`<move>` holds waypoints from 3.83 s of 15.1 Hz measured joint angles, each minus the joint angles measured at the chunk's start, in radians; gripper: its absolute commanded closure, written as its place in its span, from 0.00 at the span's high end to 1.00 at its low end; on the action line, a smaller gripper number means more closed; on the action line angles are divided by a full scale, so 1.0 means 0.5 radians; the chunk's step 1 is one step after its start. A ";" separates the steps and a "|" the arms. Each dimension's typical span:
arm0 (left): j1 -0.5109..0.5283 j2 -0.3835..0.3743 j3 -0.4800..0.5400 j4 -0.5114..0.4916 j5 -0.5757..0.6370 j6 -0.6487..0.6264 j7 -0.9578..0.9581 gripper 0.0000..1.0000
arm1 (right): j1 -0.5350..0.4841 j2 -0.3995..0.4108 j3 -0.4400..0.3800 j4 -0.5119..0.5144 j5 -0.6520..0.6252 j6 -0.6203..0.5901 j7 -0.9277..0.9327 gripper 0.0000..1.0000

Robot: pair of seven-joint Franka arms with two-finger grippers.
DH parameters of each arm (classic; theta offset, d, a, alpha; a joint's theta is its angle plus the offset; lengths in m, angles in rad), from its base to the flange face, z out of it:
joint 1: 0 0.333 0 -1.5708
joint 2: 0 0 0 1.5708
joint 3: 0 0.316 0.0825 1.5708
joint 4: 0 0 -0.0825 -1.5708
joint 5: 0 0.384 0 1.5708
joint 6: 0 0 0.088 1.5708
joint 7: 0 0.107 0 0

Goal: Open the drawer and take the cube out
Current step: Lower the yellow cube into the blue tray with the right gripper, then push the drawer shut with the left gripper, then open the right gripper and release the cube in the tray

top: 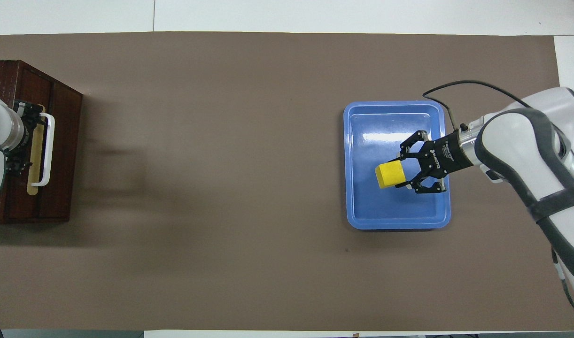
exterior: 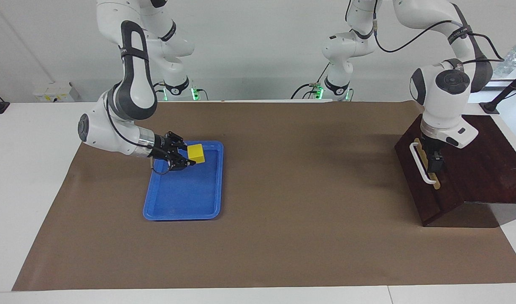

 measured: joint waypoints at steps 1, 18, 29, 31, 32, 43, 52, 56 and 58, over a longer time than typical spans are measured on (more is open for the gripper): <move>0.001 0.000 -0.002 0.002 0.000 -0.003 0.003 1.00 | -0.001 -0.026 0.000 -0.095 0.000 0.074 -0.031 0.00; -0.370 -0.023 -0.100 0.970 -0.808 -1.121 1.374 1.00 | 0.088 -0.066 0.035 -0.359 0.196 0.440 -0.043 0.00; -0.177 -0.108 -0.008 0.726 -0.799 -1.037 2.603 1.00 | 0.173 -0.056 0.037 -0.419 0.207 0.563 -0.042 0.00; -0.179 -0.153 -0.022 0.662 -0.800 -1.046 2.603 1.00 | 0.175 -0.056 0.036 -0.425 0.207 0.566 -0.042 0.44; -0.181 -0.164 -0.035 0.657 -0.800 -1.066 2.603 1.00 | 0.175 -0.056 0.036 -0.427 0.207 0.566 -0.042 0.71; -0.281 -0.192 -0.062 0.636 -0.800 -1.211 2.774 1.00 | 0.193 -0.058 0.036 -0.425 0.209 0.566 -0.041 1.00; -0.281 -0.203 -0.063 0.622 -0.800 -1.229 2.783 1.00 | 0.168 -0.181 -0.001 -0.189 0.127 0.099 0.174 1.00; -0.281 -0.204 -0.062 0.622 -0.800 -1.229 2.782 1.00 | 0.032 -0.274 -0.017 0.133 -0.133 -0.405 0.225 1.00; -0.277 -0.205 -0.057 0.622 -0.800 -1.229 2.781 1.00 | 0.025 -0.284 -0.015 0.292 -0.304 -0.509 0.222 1.00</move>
